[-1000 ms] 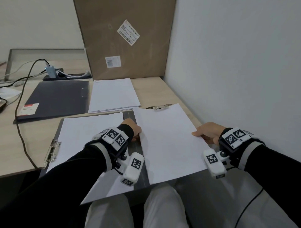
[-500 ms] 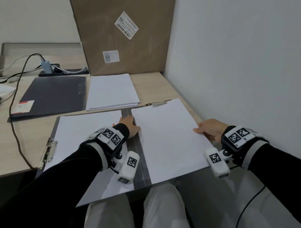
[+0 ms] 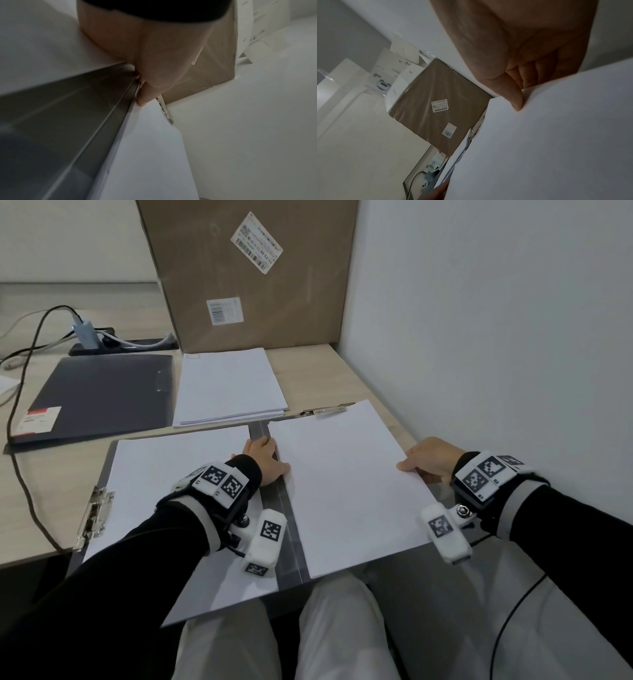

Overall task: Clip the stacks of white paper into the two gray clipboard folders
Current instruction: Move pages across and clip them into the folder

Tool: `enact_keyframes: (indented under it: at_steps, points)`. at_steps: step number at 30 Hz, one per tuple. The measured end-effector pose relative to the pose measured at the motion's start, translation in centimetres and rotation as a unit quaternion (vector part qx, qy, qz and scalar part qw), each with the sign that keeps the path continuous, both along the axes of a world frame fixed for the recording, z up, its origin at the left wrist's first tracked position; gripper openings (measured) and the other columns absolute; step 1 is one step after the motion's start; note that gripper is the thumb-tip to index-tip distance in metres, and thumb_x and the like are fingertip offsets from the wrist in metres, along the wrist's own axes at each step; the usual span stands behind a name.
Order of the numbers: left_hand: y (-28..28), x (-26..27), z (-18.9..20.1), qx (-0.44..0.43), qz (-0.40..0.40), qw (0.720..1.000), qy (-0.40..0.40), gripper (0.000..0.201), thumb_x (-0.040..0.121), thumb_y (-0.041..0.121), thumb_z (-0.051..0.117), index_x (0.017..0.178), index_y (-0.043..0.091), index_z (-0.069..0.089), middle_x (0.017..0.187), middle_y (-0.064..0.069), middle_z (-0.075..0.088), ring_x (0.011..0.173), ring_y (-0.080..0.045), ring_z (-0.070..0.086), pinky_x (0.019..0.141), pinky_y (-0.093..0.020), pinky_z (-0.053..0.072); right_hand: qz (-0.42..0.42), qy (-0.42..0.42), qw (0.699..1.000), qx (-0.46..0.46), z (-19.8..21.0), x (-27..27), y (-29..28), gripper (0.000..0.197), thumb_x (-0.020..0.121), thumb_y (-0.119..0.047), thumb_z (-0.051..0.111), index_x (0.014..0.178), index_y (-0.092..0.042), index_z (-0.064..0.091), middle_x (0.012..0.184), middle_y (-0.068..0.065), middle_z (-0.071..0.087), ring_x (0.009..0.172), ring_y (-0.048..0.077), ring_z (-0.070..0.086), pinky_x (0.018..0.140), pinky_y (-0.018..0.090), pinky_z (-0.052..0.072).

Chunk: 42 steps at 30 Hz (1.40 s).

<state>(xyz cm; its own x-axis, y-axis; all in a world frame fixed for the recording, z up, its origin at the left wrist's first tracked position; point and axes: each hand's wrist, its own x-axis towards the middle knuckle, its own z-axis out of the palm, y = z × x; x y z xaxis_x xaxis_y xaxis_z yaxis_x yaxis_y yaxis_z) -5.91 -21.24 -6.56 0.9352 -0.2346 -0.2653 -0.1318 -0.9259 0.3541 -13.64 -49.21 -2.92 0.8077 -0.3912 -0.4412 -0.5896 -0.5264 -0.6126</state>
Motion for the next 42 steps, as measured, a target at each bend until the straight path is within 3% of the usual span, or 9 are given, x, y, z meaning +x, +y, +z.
enact_keyframes:
  at_steps: [6,9,12,15,20,26,30,36,42]
  points:
    - [-0.1,-0.3,0.3,0.007,-0.006,1.0,-0.002,0.07,0.091,0.037,0.048,0.149,0.008,0.021,0.159,-0.004,0.015,0.146,-0.026,0.009,0.119,-0.043,0.016,0.021,-0.02,0.998,-0.048,0.1,0.3,0.5,0.03,0.08,-0.005,0.063,0.057,-0.007,0.044,0.07,0.015,0.053,0.074,0.027,0.053,0.072,0.036,0.046]
    - [-0.1,-0.2,0.4,0.001,-0.008,1.0,0.002,0.067,0.091,0.037,0.049,0.147,0.009,0.025,0.157,-0.005,0.018,0.145,-0.027,0.012,0.119,-0.043,0.017,0.027,-0.048,0.996,-0.071,0.0,0.3,0.6,0.009,0.075,-0.003,0.064,0.075,0.005,0.061,0.082,0.025,0.062,0.075,0.025,0.056,0.088,0.044,0.052]
    - [-0.1,-0.4,0.5,-0.006,-0.009,1.0,0.002,0.064,0.092,0.035,0.048,0.146,0.008,0.026,0.156,-0.006,0.021,0.144,-0.027,0.013,0.118,-0.042,0.019,0.015,-0.077,0.994,-0.076,-0.2,0.1,0.4,0.019,0.07,0.001,0.067,0.089,0.0,0.07,0.09,0.014,0.067,0.09,0.029,0.065,0.092,0.045,0.053]
    - [-0.1,-0.3,0.6,-0.009,-0.012,1.0,0.006,0.064,0.093,0.035,0.046,0.147,0.008,0.025,0.156,-0.005,0.02,0.145,-0.026,0.013,0.118,-0.04,0.018,0.013,-0.09,0.994,-0.057,-0.4,0.0,0.4,0.029,0.068,-0.001,0.07,0.097,-0.006,0.07,0.102,0.011,0.069,0.103,0.031,0.064,0.093,0.041,0.053]
    - [0.1,0.1,0.4,-0.011,-0.014,1.0,0.018,0.061,0.093,0.037,0.043,0.145,0.009,0.029,0.154,-0.005,0.024,0.143,-0.029,0.015,0.118,-0.042,0.019,0.008,-0.097,0.995,-0.024,-0.5,0.1,0.2,0.018,0.069,0.003,0.068,0.077,-0.013,0.066,0.106,0.016,0.069,0.103,0.034,0.065,0.092,0.047,0.053]
    - [0.1,0.2,0.2,-0.004,-0.001,1.0,0.021,0.058,0.093,0.04,0.042,0.141,0.008,0.035,0.15,-0.007,0.029,0.141,-0.031,0.018,0.117,-0.045,0.021,0.016,-0.094,0.995,-0.013,-0.9,0.3,0.0,0.027,0.076,-0.002,0.068,0.103,-0.005,0.068,0.116,0.016,0.066,0.109,0.032,0.062,0.101,0.043,0.047]
    - [-0.1,0.0,0.3,0.01,-0.004,1.0,0.014,0.062,0.094,0.042,0.04,0.146,0.009,0.028,0.155,-0.004,0.022,0.143,-0.028,0.015,0.118,-0.044,0.019,0.024,-0.08,0.997,-0.001,-1.0,0.4,-0.3,0.034,0.079,-0.004,0.064,0.113,-0.005,0.066,0.121,0.014,0.064,0.113,0.029,0.06,0.105,0.041,0.045]
    - [-0.1,-0.1,0.5,0.003,-0.002,1.0,0.018,0.064,0.093,0.043,0.041,0.147,0.01,0.028,0.154,-0.005,0.025,0.143,-0.03,0.016,0.118,-0.044,0.02,0.011,-0.087,0.995,0.055,-0.7,0.0,-0.3,0.036,0.086,0.002,0.058,0.122,0.003,0.059,0.113,0.019,0.063,0.094,0.023,0.058,0.097,0.033,0.047]
    - [-0.1,-0.8,1.0,-0.032,0.024,0.999,0.016,0.059,0.093,0.039,0.044,0.142,0.007,0.034,0.151,-0.006,0.03,0.141,-0.028,0.021,0.116,-0.043,0.023,0.041,-0.116,0.992,0.03,-0.2,-1.0,0.3,0.043,0.088,-0.007,0.059,0.13,-0.002,0.053,0.131,0.013,0.057,0.121,0.026,0.055,0.109,0.036,0.039]
